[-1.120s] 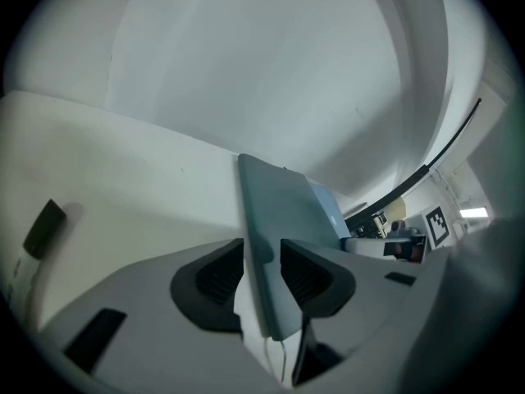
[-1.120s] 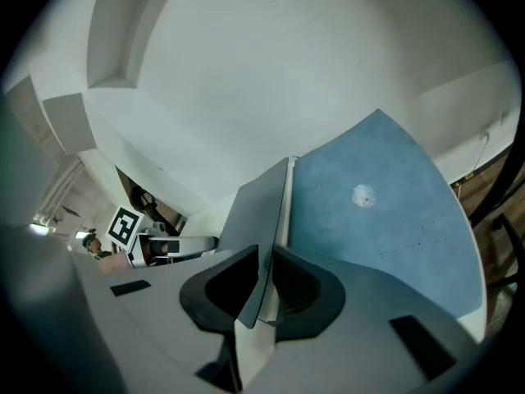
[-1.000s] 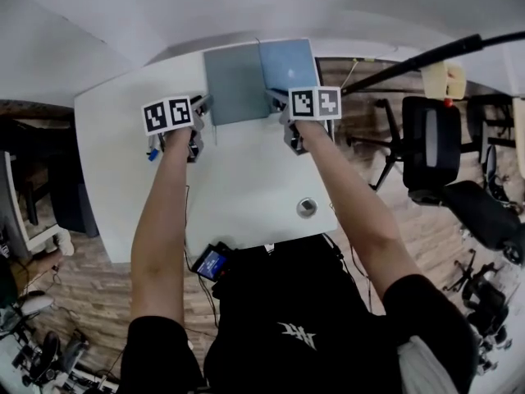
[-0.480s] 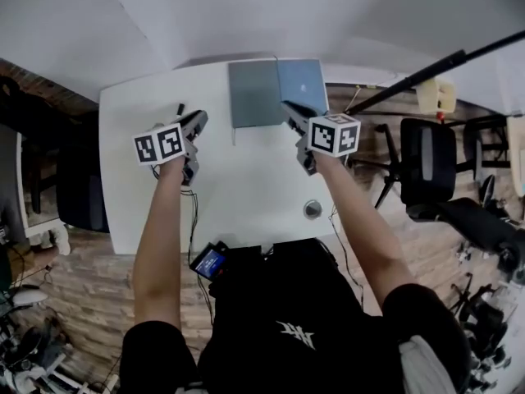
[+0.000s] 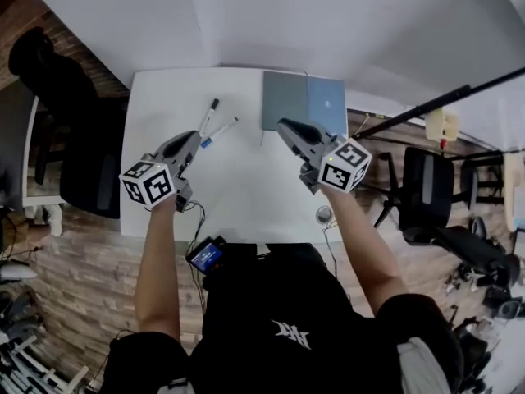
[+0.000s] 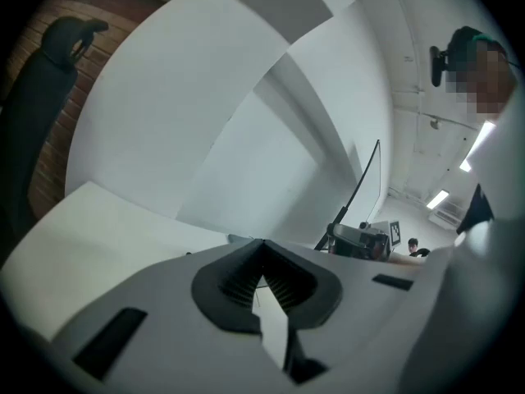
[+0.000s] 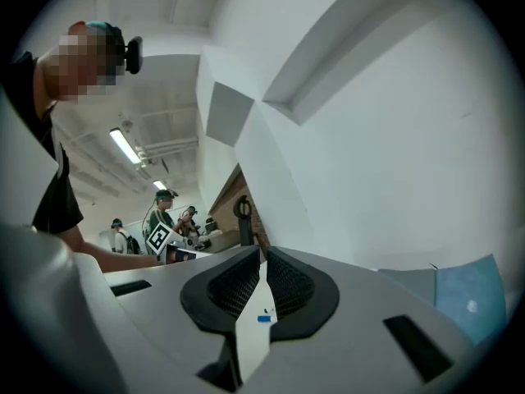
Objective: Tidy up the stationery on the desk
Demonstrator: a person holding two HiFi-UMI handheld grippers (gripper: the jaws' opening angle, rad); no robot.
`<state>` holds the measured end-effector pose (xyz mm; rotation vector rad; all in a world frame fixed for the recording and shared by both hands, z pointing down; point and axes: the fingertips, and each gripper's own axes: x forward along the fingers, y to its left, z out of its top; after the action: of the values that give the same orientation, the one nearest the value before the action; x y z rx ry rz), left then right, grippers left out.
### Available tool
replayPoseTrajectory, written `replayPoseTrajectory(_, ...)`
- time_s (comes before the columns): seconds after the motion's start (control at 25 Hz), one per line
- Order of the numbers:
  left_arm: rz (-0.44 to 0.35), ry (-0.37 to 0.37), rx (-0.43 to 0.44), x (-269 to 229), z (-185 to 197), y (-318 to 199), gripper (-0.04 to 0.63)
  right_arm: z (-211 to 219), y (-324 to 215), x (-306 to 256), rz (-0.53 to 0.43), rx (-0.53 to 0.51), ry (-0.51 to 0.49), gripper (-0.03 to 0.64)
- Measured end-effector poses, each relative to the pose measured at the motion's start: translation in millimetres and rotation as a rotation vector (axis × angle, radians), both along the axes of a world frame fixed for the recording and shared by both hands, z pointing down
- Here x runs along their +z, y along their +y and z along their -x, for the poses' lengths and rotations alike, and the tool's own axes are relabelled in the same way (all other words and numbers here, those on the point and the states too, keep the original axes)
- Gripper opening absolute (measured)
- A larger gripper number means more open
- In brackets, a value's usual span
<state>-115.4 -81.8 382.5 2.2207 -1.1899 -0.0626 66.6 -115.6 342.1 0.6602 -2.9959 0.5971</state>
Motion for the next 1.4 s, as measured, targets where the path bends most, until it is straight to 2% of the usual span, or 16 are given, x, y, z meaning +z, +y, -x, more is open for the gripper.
replayPoseTrajectory(0.24,-0.126,-0.032,-0.032,-25.6,31.2,37.5,0.002,70.5,36.7,-8.1,-0.092,-0.171,0.055,0.054)
replayPoseTrajectory(0.44,-0.16,-0.055,-0.037,-24.9,52.8,59.0,0.003,120.9,52.7,3.6,-0.159,-0.269,0.15,0.055)
replayPoseTrajectory(0.52,-0.153,-0.06,-0.039,-17.8,55.9,63.6,0.003,132.4,51.4,13.3,-0.171,-0.309,0.199,0.07)
replayPoseTrajectory(0.56,-0.145,-0.059,-0.041,-12.9,56.5,64.4,0.003,136.1,49.0,19.3,-0.173,-0.329,0.224,0.116)
replayPoseTrajectory(0.64,-0.126,-0.049,-0.048,-1.9,56.0,63.6,0.003,139.5,41.5,32.6,-0.187,-0.362,0.281,0.143)
replayPoseTrajectory(0.8,-0.084,-0.045,-0.048,22.8,52.6,52.5,0.003,138.9,23.6,70.8,-0.237,-0.438,0.428,0.143)
replayPoseTrajectory(1.04,-0.031,-0.039,-0.028,55.2,37.9,22.9,0.003,142.3,-3.7,124.6,-0.291,-0.552,0.579,0.143)
replayPoseTrajectory(1.24,0.007,-0.045,-0.021,80.3,26.0,4.8,0.003,145.3,-18.2,165.7,-0.388,-0.687,0.713,0.144)
replayPoseTrajectory(1.4,0.038,-0.026,-0.026,96.1,22.4,-1.4,0.003,151.4,-22.2,187.0,-0.508,-0.803,0.813,0.144)
